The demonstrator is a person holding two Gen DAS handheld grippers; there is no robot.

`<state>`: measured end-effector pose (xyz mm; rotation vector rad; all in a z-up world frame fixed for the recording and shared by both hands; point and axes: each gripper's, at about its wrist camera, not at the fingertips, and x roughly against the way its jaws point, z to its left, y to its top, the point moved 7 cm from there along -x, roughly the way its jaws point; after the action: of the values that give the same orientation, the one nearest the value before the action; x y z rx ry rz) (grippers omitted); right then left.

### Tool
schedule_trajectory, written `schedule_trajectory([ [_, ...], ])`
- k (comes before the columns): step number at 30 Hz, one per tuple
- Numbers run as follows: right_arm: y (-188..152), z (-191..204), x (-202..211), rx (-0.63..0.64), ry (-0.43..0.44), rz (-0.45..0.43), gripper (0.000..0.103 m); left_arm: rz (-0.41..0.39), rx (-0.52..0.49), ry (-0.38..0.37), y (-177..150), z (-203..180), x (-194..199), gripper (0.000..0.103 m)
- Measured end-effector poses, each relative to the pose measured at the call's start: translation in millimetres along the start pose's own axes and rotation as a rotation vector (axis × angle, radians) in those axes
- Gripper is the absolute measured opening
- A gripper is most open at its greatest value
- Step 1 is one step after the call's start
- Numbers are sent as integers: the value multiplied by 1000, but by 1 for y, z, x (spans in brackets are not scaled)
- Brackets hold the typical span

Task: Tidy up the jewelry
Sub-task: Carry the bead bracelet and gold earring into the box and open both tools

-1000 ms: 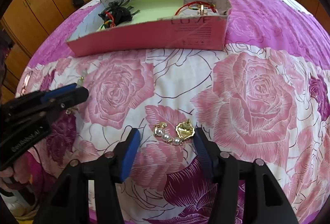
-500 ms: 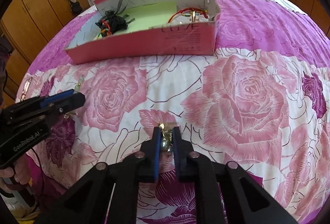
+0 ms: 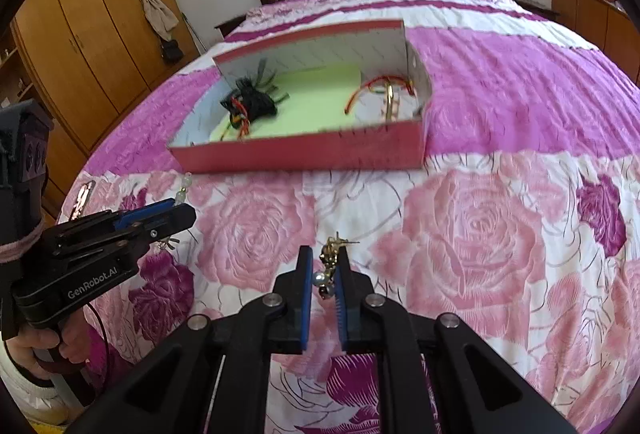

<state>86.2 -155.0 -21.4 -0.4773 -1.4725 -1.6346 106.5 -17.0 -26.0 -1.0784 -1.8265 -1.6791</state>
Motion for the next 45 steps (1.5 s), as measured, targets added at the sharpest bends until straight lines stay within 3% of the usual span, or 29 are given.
schedule_trajectory([
  [18,66,25,6,61,18,-218,11,-215,-25,62,52,4,13,14],
  [31,120,13,-4,84,-26,-370,11,-382,-43,141,99,20,2,14],
  [38,145,-7,-28,60,-71,-387,11,-390,-21,169,112,34,-23,14],
  [45,153,-18,-61,62,-103,-328,11,-328,7,179,110,46,-52,14],
])
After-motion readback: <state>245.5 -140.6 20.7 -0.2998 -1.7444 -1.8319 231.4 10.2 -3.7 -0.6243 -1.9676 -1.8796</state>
